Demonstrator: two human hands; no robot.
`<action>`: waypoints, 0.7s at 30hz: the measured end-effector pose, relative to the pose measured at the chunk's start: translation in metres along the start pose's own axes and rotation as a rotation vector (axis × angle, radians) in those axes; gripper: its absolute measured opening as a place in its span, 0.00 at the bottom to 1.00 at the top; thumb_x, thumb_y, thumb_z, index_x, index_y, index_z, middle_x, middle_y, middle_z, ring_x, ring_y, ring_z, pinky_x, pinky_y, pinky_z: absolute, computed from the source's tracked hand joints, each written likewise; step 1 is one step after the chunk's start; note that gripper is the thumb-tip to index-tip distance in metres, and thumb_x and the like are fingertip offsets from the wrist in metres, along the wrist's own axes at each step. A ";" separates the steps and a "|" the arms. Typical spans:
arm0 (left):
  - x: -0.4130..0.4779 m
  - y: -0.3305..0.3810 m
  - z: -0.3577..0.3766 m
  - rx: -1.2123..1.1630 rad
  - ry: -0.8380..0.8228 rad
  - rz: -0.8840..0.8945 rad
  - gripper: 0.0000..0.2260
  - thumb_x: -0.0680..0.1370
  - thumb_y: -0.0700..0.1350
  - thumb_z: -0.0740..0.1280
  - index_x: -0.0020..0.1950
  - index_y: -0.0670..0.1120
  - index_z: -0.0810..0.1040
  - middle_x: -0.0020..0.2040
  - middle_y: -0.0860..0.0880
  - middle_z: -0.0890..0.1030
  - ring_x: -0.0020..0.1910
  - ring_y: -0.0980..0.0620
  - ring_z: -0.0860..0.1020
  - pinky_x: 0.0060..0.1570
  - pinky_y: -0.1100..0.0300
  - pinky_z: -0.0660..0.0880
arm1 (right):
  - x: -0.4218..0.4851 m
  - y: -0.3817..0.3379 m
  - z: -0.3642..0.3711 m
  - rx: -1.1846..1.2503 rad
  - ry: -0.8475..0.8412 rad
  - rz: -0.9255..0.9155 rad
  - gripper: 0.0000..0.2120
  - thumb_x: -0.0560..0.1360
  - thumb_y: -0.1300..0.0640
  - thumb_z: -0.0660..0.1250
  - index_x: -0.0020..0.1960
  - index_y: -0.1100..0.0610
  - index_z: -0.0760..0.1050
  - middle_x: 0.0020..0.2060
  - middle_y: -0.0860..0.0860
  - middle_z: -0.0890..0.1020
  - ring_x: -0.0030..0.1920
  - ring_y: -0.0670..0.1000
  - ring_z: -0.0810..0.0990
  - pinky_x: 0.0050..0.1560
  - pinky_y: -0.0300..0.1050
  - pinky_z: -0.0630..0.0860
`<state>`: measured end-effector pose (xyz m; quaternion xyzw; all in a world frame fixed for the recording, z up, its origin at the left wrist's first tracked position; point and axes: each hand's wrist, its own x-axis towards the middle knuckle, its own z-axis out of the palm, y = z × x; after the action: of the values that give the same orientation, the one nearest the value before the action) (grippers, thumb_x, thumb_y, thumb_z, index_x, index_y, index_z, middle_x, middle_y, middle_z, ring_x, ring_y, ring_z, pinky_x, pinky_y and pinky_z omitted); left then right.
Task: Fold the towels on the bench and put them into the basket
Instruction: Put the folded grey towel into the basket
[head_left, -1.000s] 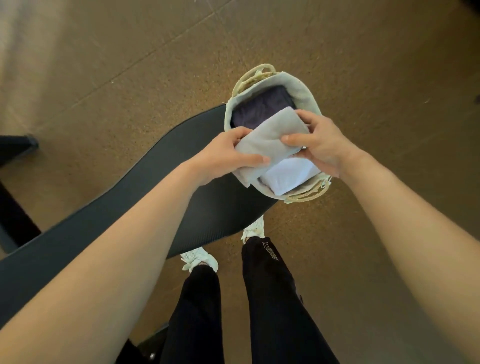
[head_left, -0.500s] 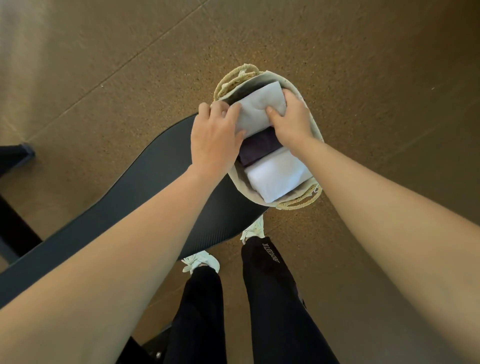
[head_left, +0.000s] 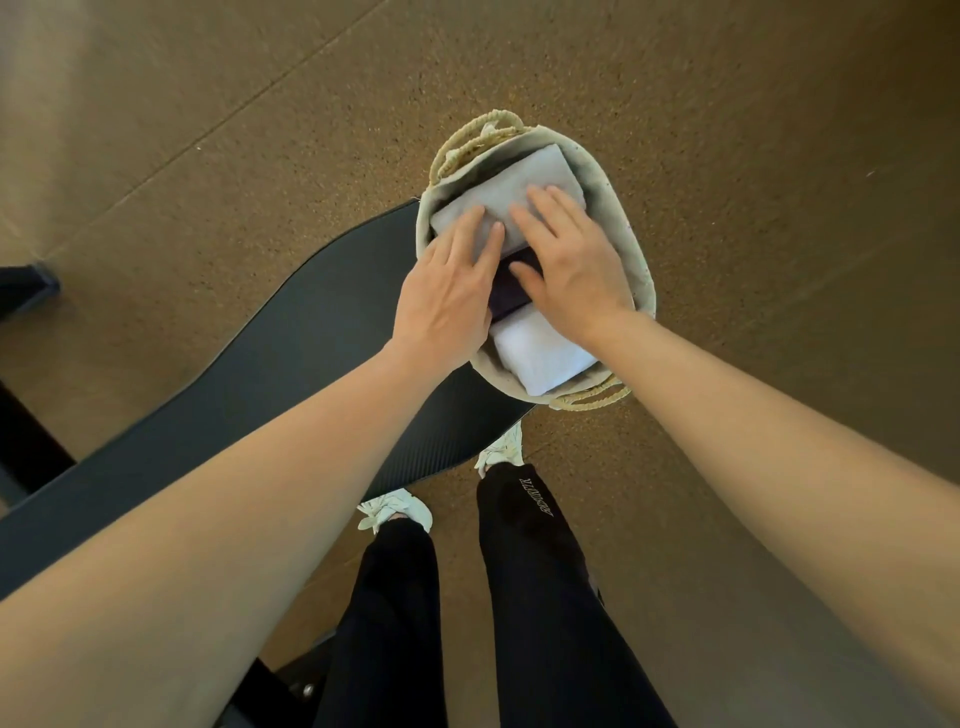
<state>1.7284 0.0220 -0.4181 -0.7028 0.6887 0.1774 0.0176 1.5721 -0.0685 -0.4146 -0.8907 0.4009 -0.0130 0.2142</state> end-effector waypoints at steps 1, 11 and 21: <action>0.000 0.001 -0.001 0.009 -0.003 -0.011 0.31 0.76 0.43 0.68 0.78 0.39 0.66 0.79 0.36 0.64 0.74 0.37 0.68 0.70 0.47 0.71 | -0.002 0.001 0.002 -0.003 -0.093 0.032 0.30 0.78 0.57 0.70 0.78 0.60 0.67 0.78 0.61 0.66 0.79 0.60 0.63 0.77 0.53 0.62; 0.004 -0.006 0.007 0.198 -0.084 0.021 0.34 0.80 0.53 0.63 0.83 0.42 0.58 0.83 0.34 0.54 0.83 0.36 0.53 0.81 0.41 0.49 | 0.006 0.005 0.003 -0.154 -0.300 0.138 0.41 0.77 0.53 0.68 0.83 0.43 0.50 0.83 0.55 0.43 0.82 0.62 0.46 0.81 0.57 0.49; 0.021 -0.004 0.000 0.261 -0.211 -0.003 0.35 0.82 0.59 0.50 0.85 0.44 0.48 0.84 0.35 0.48 0.84 0.39 0.46 0.82 0.44 0.42 | 0.026 0.007 0.002 -0.142 -0.498 0.192 0.44 0.78 0.51 0.66 0.83 0.42 0.42 0.83 0.55 0.39 0.82 0.60 0.39 0.82 0.53 0.44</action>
<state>1.7320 0.0016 -0.4248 -0.6730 0.6991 0.1595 0.1814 1.5850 -0.0912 -0.4229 -0.8370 0.4184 0.2551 0.2433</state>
